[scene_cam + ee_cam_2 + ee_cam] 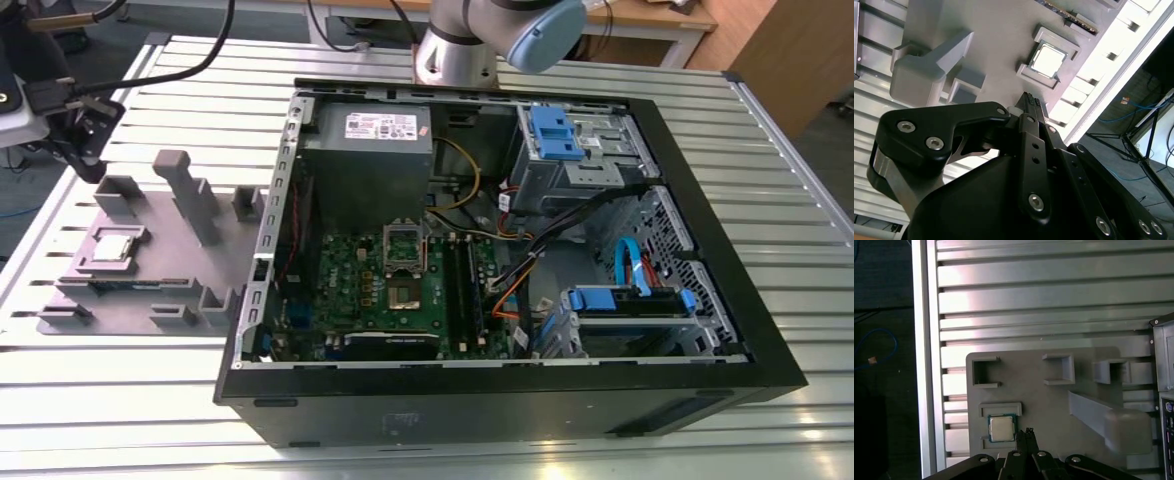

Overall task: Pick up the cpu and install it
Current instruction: 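Reach for the cpu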

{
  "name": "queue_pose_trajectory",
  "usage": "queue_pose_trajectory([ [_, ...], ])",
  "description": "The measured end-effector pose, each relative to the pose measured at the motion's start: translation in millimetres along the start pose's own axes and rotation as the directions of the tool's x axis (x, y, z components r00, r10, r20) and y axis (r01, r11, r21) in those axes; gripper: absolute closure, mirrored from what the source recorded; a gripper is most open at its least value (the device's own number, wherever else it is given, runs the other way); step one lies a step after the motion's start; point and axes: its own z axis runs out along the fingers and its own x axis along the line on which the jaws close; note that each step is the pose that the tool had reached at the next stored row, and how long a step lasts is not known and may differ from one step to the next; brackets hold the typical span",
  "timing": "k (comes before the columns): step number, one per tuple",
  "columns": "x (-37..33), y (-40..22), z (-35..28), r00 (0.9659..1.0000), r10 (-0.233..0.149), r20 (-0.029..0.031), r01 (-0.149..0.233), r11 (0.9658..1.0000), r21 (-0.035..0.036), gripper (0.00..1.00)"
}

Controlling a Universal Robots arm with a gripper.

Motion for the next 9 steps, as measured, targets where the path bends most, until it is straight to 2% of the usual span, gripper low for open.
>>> queue_pose_trajectory([
  [9, 1.1, -0.2, 1.6, 1.0, 0.0, -0.0001, 0.0, 1.0, 0.0001, 0.89],
])
